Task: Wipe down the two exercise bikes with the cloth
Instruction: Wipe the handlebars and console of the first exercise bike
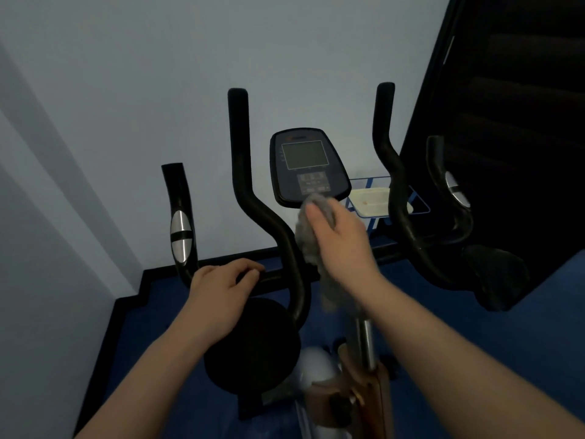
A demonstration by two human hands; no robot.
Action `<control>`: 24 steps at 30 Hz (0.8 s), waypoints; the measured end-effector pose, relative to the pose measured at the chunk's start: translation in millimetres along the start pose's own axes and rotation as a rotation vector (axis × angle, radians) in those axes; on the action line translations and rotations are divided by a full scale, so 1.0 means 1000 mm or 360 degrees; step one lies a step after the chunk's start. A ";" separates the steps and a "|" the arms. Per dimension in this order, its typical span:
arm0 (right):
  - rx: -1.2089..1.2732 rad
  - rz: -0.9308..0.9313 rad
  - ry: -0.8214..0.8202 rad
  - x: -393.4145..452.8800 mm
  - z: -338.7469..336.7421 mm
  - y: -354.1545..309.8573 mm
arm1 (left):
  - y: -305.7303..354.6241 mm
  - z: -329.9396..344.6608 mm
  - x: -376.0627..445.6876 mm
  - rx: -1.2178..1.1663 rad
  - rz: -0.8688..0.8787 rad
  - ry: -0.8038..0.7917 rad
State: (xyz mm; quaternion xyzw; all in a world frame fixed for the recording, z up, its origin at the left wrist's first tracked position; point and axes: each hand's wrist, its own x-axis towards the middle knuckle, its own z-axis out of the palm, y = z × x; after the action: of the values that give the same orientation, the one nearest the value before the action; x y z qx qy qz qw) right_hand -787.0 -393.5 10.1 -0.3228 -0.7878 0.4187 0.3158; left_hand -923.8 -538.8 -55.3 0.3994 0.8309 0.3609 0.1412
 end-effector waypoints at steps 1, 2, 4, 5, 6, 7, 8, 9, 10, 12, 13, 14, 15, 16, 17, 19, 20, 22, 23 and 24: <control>-0.0032 -0.0044 -0.0005 0.006 0.005 -0.003 | 0.000 0.000 0.000 -0.0010 -0.0007 0.0004; -0.0111 -0.0065 -0.0025 0.006 0.015 -0.002 | 0.001 -0.001 0.000 -0.0022 -0.0008 0.0007; -0.0204 -0.0065 0.0025 -0.017 0.032 0.011 | 0.001 -0.001 -0.001 -0.0031 0.0010 0.0005; -0.0143 -0.0052 0.0063 -0.037 0.033 0.017 | 0.001 -0.001 -0.001 -0.0032 0.0019 0.0003; -0.0029 -0.0031 0.0053 -0.058 0.031 0.020 | 0.000 0.000 -0.002 -0.0035 0.0018 0.0001; 0.0093 0.0022 -0.0034 -0.076 0.027 0.022 | 0.000 0.000 -0.002 -0.0035 0.0013 -0.0005; 0.0188 0.0079 -0.0155 -0.086 0.022 0.023 | -0.001 0.001 -0.002 -0.0027 0.0009 -0.0012; 0.0241 0.0152 -0.0276 -0.087 0.017 0.023 | -0.001 0.001 -0.002 -0.0016 0.0006 -0.0015; 0.0291 0.0220 -0.0340 -0.079 0.013 0.022 | -0.001 0.001 -0.001 -0.0007 0.0005 -0.0013; 0.0334 0.0279 -0.0235 -0.047 0.005 0.014 | 0.001 0.001 0.000 0.0000 0.0006 -0.0014; 0.0282 0.0228 -0.0108 -0.030 0.003 0.009 | 0.001 0.001 0.001 0.0006 0.0005 -0.0016; 0.0206 0.0149 0.0000 -0.018 0.004 0.004 | 0.001 0.000 0.001 0.0015 0.0006 -0.0012; 0.0100 0.0075 0.0049 -0.013 0.008 0.003 | 0.001 0.000 0.001 0.0026 0.0008 -0.0010; -0.0022 0.0025 0.0042 -0.017 0.015 0.004 | 0.000 0.000 0.001 0.0024 0.0002 -0.0010; -0.0126 -0.0024 0.0017 -0.028 0.022 0.009 | 0.000 0.000 0.001 0.0015 -0.0004 -0.0012; -0.0145 -0.0088 -0.0062 -0.062 0.028 0.016 | 0.001 -0.001 0.000 -0.0005 0.0000 -0.0011; -0.0059 -0.0062 -0.0155 -0.073 0.025 0.018 | 0.002 -0.001 -0.001 -0.0007 0.0008 -0.0006; 0.0072 0.0072 -0.0405 -0.073 0.014 0.018 | 0.003 -0.001 -0.001 0.0008 0.0017 -0.0014; 0.0079 0.0116 -0.0475 -0.062 0.009 0.015 | 0.004 -0.001 -0.001 0.0020 0.0017 -0.0017; 0.0067 0.0111 -0.0468 -0.048 0.003 0.008 | 0.005 -0.001 -0.001 0.0029 0.0016 -0.0015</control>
State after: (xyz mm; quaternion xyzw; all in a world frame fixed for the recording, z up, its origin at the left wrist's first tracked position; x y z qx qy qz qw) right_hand -759.1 -428.4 -9.5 -0.2786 -0.8049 0.4887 0.1890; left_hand -920.8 -537.9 -50.8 0.4066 0.8314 0.3522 0.1395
